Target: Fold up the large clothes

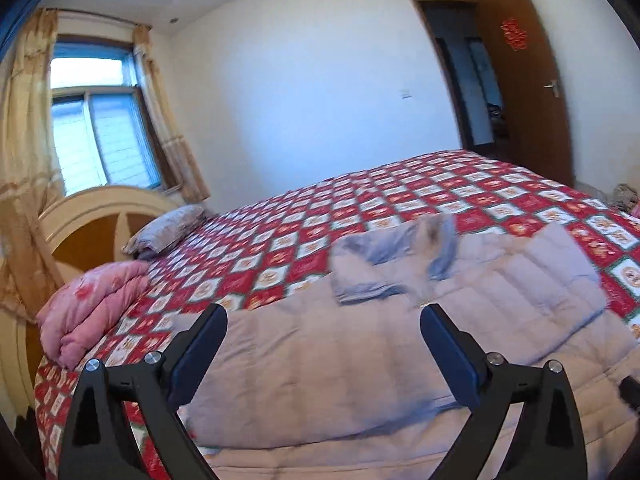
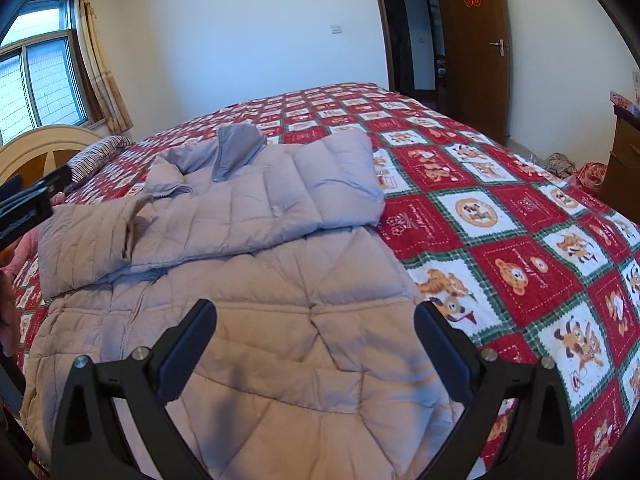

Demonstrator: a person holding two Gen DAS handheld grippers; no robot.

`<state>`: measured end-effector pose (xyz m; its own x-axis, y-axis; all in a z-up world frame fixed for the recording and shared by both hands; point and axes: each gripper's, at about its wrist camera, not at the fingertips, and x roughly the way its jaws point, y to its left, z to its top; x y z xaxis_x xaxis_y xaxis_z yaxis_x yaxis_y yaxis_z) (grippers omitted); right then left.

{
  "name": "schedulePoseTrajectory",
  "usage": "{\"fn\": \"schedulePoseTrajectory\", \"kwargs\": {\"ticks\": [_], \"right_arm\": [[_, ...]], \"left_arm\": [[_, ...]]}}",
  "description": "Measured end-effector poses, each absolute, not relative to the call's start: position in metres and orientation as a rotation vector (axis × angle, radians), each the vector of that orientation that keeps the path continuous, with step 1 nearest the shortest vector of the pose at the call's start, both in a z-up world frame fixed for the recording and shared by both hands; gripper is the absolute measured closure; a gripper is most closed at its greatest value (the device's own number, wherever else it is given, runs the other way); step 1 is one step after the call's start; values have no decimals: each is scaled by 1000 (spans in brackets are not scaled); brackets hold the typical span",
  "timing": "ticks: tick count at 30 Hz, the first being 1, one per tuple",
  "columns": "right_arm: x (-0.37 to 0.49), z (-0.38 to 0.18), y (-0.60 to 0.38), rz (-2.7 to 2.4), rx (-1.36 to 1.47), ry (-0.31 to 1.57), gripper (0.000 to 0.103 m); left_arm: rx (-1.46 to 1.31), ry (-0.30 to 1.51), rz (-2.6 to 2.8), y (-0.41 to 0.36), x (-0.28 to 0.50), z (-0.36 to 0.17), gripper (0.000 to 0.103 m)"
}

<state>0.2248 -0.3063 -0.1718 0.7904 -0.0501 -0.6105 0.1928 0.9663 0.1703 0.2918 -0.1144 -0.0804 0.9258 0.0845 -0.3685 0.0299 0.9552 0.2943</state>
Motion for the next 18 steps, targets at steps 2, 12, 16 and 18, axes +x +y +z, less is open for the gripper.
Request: {"fn": "schedulePoseTrajectory", "kwargs": {"ticks": [2, 12, 16, 18], "right_arm": [[229, -168, -299, -106, 226, 649, 2], [283, -150, -221, 97, 177, 661, 2], [320, -151, -188, 176, 185, 692, 2], [341, -155, -174, 207, 189, 719, 2]], "left_arm": [[277, 401, 97, -81, 297, -86, 5], [109, 618, 386, 68, 332, -148, 5], [58, 685, 399, 89, 338, -172, 5], [44, 692, 397, 91, 340, -176, 5]]}}
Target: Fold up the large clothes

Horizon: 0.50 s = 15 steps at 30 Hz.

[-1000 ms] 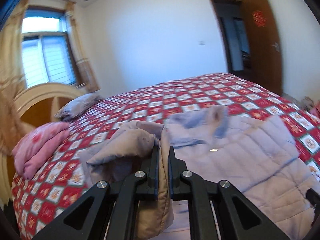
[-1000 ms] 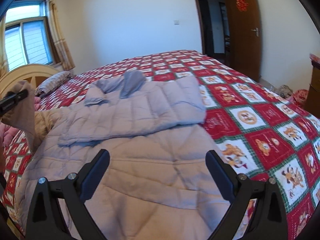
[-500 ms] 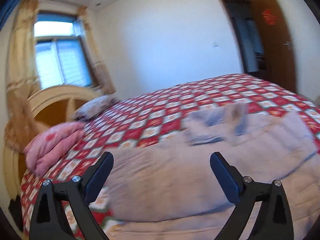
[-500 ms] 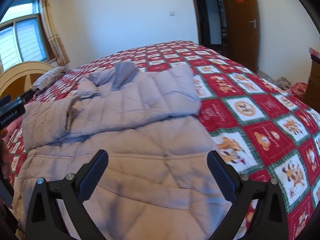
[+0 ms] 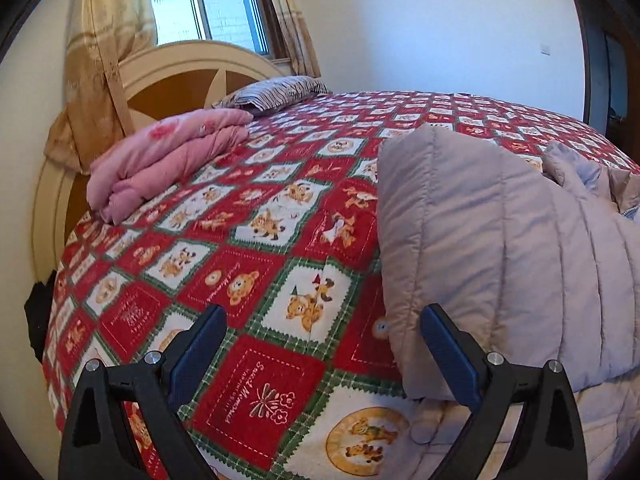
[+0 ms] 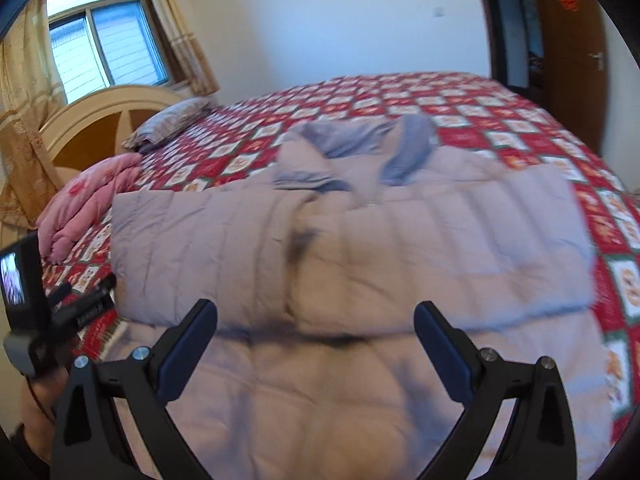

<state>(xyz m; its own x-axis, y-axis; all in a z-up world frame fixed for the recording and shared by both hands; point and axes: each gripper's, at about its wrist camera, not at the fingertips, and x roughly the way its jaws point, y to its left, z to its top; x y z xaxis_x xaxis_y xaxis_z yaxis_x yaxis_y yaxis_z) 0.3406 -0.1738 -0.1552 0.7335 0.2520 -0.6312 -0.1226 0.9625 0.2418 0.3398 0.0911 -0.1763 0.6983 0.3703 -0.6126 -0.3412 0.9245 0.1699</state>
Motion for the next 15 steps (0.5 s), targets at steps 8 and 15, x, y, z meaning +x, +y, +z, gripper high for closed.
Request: {"fn": "schedulePoseTrajectory", "kwargs": {"ticks": [8, 15], "right_arm": [[373, -181, -151, 341, 209, 868, 83], [333, -160, -194, 252, 182, 782, 89]], "left_arm": [[27, 690, 376, 99, 340, -174, 5], [15, 705, 385, 102, 340, -173, 5]]}}
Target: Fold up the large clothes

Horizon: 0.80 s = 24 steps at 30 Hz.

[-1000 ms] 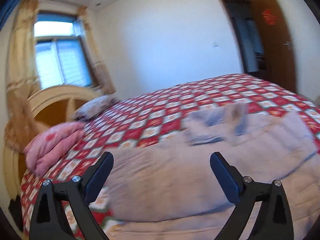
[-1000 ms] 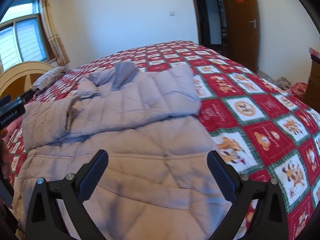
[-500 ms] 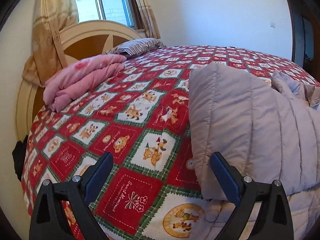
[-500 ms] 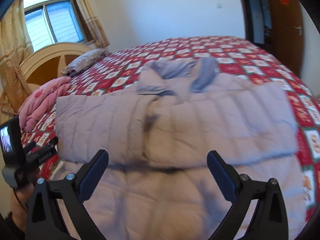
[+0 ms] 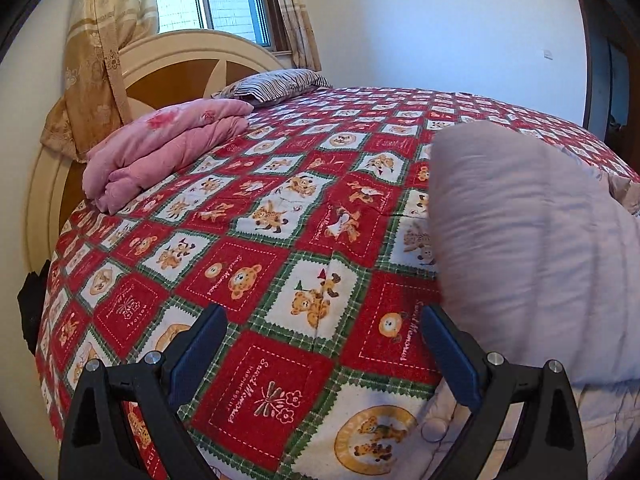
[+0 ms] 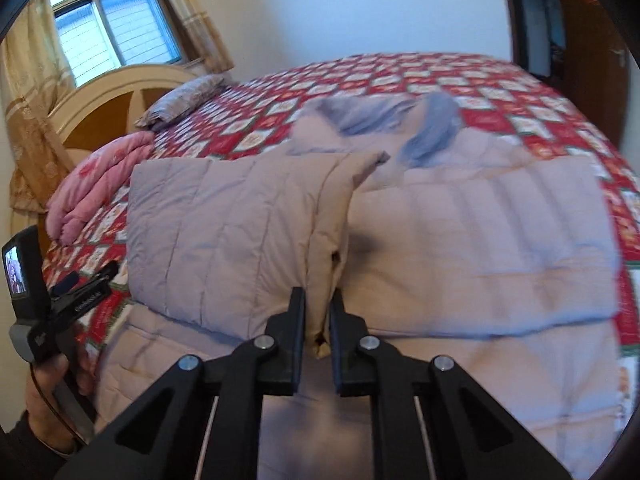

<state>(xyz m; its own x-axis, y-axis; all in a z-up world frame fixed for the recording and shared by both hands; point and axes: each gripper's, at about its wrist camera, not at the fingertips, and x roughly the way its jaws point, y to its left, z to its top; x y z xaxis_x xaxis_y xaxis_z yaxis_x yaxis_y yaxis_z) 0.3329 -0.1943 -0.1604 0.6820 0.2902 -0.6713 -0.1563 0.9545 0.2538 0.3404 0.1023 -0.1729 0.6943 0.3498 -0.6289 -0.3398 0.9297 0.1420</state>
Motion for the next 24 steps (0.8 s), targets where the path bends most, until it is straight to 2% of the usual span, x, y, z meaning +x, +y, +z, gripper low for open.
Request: {"fn": "schedulePoseTrajectory", "kwargs": {"ticks": [10, 20, 22, 23, 24], "right_arm": [[317, -174, -252, 129, 221, 807, 89], [294, -183, -271, 158, 245, 862, 89], [288, -176, -282, 108, 260, 852, 76], [286, -172, -288, 78, 270, 842, 62], [283, -167, -293, 45, 279, 820, 55]], "left_arm": [[30, 672, 311, 79, 345, -138, 5], [89, 655, 227, 31, 397, -117, 5], [96, 651, 204, 23, 405, -116, 5], [96, 642, 183, 18, 410, -115, 5], [97, 635, 169, 13, 413, -115, 5]]}}
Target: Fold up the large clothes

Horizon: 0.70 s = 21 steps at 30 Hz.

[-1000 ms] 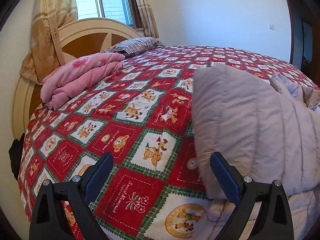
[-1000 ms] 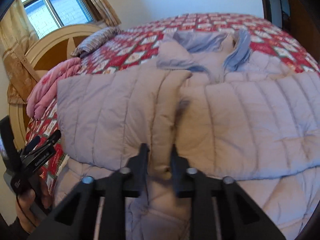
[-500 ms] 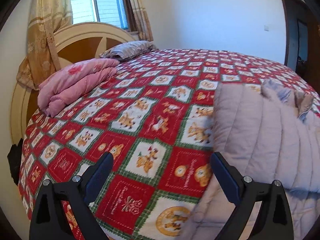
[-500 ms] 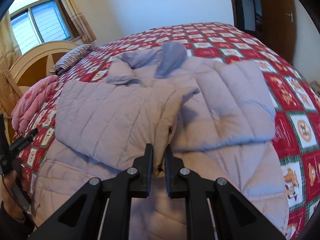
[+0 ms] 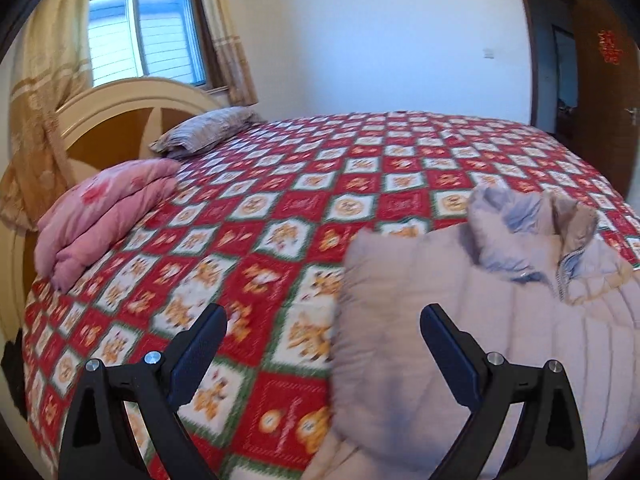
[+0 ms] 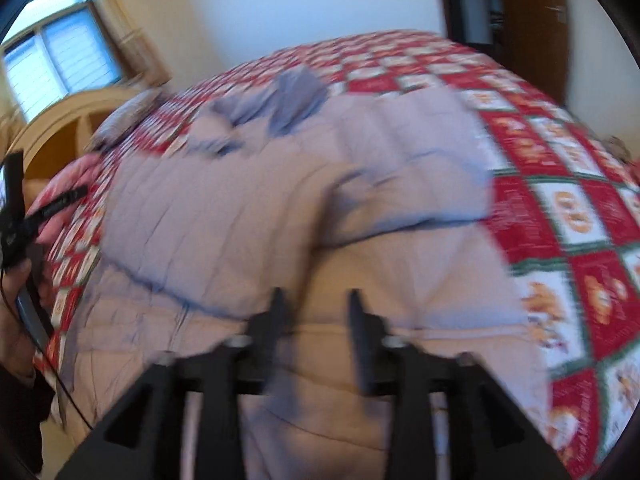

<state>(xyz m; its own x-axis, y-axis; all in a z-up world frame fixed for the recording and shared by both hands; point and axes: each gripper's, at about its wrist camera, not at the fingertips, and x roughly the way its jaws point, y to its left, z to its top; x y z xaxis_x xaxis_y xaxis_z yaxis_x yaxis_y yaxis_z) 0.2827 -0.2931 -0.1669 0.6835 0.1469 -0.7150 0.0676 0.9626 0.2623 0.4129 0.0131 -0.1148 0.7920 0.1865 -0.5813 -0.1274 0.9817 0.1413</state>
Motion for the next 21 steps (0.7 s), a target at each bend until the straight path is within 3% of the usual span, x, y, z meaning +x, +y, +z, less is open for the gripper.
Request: {"fn": "schedulePoseTrajectory", "kwargs": {"ticks": [7, 14, 21], "right_arm": [[307, -128, -275, 54, 283, 668, 55], [379, -177, -235, 74, 208, 770, 55], [371, -202, -241, 74, 202, 785, 59]], "left_arm": [[144, 682, 118, -21, 458, -145, 5], [161, 785, 130, -28, 485, -189, 5], [115, 812, 111, -26, 490, -207, 4]]}}
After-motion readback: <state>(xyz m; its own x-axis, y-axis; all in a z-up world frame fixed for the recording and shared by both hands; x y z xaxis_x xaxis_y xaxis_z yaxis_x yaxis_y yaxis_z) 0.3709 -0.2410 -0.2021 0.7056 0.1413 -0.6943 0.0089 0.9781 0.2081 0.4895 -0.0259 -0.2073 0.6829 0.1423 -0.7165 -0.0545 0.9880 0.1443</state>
